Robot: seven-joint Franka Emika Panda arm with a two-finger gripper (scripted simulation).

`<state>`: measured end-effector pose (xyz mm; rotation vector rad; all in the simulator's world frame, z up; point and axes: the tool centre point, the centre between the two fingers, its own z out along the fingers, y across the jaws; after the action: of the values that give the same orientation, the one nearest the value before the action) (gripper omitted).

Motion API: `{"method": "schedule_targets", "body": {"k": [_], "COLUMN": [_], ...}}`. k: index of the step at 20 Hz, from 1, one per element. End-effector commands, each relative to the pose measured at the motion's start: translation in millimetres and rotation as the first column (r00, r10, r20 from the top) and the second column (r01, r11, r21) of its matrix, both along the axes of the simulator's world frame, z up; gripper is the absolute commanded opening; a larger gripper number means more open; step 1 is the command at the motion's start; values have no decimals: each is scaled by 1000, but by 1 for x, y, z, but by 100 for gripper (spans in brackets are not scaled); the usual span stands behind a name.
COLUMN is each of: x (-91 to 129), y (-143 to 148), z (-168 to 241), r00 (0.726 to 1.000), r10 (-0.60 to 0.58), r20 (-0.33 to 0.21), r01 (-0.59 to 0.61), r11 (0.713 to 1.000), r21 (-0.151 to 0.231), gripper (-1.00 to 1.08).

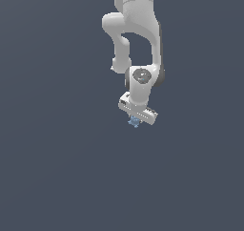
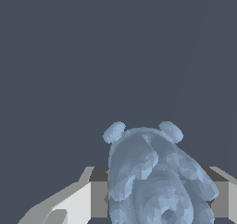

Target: Pick up the object and move it to a goal position.

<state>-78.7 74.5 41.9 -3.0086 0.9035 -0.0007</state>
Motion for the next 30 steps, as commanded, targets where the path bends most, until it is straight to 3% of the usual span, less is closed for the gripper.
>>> {"method": "schedule_targets", "body": {"k": [1,10,15,21,30], "x": [0,1,7,23,59], "y": [0,-1,-17,-56,-136], "z": [-1,1,12,40,98], "r00": [1000,1000,1000,1000,1000], "r10": [0,0,0,0,0], "r20": [-1,0,0,0,0], "r01": [0,0,0,0,0], "r11": [1000,1000,1000,1000,1000], "r21": [0,0,0,0,1], "gripper": [-100,-100,-100,-100,-100]}}
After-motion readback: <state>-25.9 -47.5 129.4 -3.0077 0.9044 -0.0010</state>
